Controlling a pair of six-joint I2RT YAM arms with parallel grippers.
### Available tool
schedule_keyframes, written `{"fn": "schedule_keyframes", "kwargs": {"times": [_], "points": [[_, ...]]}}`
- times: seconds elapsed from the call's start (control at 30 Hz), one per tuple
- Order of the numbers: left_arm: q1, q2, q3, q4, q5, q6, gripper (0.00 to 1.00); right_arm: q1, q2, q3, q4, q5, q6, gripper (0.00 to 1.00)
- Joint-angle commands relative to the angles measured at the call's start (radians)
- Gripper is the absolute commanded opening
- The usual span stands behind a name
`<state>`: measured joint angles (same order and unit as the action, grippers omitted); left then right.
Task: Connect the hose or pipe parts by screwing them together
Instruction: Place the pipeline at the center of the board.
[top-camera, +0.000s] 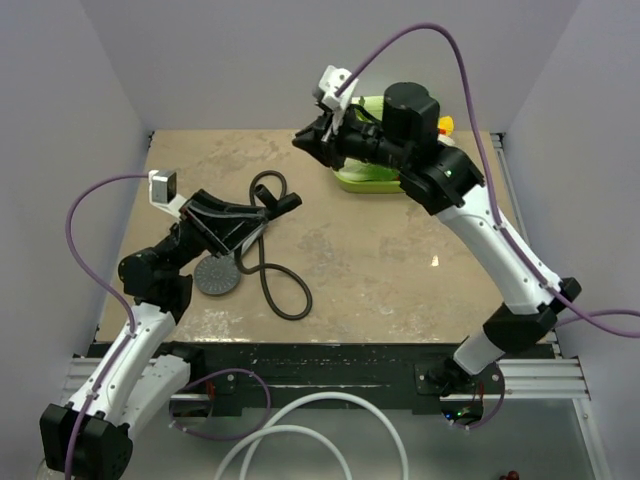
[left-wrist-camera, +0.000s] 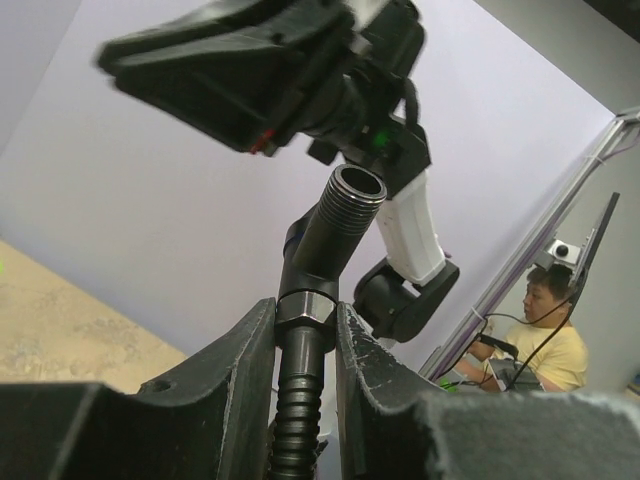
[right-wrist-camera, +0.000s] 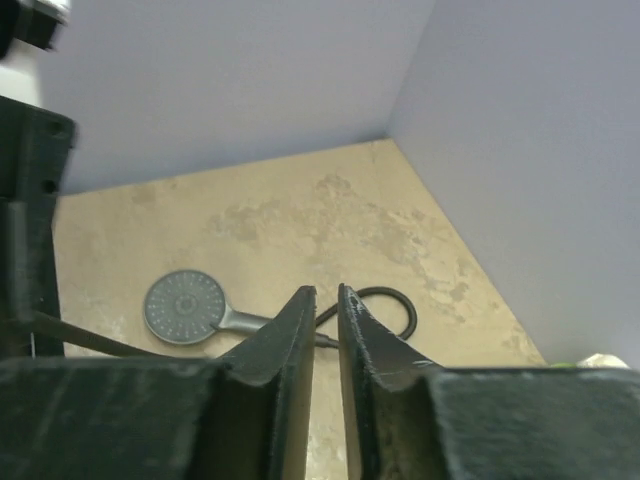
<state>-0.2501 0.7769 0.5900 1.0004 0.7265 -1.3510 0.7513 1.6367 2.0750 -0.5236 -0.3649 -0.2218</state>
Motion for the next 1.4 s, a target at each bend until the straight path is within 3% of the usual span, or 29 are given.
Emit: {"fn": "schedule_keyframes", "kwargs": {"times": [0.0,0.23,0.37,0.5,0.67,0.97,1.17,1.37], "points": [[-0.005,0.010,0.008,0.010,-0.035,-0.014,0.00,-0.004,-0.175,-0.122,0.195,-0.048,-0.017,0.24],[-0.005,0.024,0.025,0.015,-0.030,-0.027,0.00,-0.013,-0.239,-0.197,0.258,-0.325,-0.014,0.41],[-0.005,0.025,0.025,-0.038,-0.042,0.041,0.00,-0.015,-0.241,-0.220,0.263,-0.258,0.004,0.41],[-0.017,0.059,0.015,-0.170,-0.058,0.385,0.00,-0.013,-0.288,-0.312,0.277,-0.018,0.007,0.41],[-0.049,0.160,-0.058,-0.259,-0.038,0.851,0.00,-0.015,-0.388,-0.527,0.313,0.105,0.073,0.45],[-0.127,0.431,-0.016,-0.425,-0.005,1.408,0.00,-0.017,-0.541,-0.785,0.338,0.403,0.145,0.52],[-0.175,0.703,0.118,-0.581,-0.058,1.642,0.00,-0.032,-0.595,-0.911,0.361,0.419,0.214,0.51],[-0.224,0.901,0.344,-0.830,-0.202,1.750,0.00,-0.059,-0.627,-1.069,0.414,0.423,0.326,0.52]]}}
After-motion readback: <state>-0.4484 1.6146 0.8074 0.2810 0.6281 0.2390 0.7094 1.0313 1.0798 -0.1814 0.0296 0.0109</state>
